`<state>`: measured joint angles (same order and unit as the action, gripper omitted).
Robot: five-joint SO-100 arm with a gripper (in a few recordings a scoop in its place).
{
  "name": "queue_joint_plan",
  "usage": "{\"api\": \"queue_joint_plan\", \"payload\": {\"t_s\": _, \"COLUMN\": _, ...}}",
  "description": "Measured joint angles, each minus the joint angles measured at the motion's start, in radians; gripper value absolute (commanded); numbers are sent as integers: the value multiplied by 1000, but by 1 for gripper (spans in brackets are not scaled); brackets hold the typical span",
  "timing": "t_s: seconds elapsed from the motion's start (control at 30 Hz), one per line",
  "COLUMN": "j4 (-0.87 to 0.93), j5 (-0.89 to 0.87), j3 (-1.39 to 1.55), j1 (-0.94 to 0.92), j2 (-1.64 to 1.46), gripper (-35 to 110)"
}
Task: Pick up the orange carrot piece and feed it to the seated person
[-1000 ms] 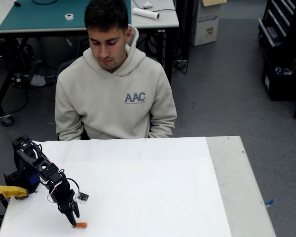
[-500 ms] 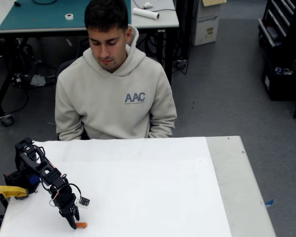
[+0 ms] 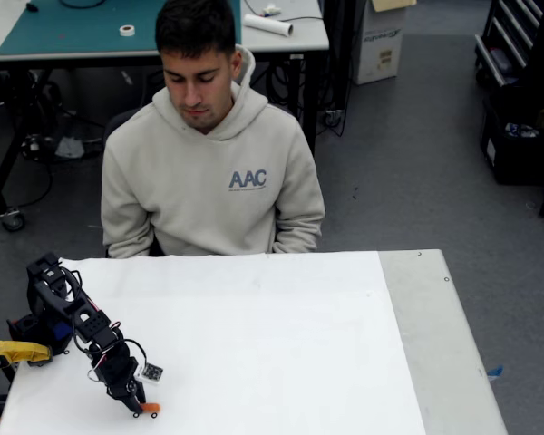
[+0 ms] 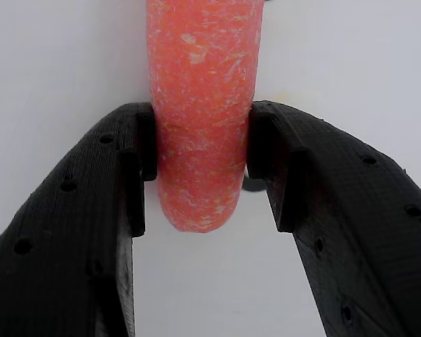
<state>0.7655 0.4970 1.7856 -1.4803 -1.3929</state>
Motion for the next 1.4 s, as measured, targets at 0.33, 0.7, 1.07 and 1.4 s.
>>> {"api": "queue_joint_plan", "payload": {"t_s": 0.33, "j4": -2, "j5": 3, "j3": 0, "j1": -9, "j2": -2, "gripper": -2}}
{"api": "queue_joint_plan", "payload": {"t_s": 0.7, "j4": 0, "j5": 9, "j3": 2, "j1": 48, "j2": -299, "gripper": -2}}
{"api": "queue_joint_plan", "payload": {"t_s": 1.07, "j4": 0, "j5": 9, "j3": 0, "j1": 229, "j2": -486, "gripper": -2}}
{"api": "queue_joint_plan", "payload": {"t_s": 1.4, "j4": 0, "j5": 9, "j3": -268, "j1": 382, "j2": -491, "gripper": -2}}
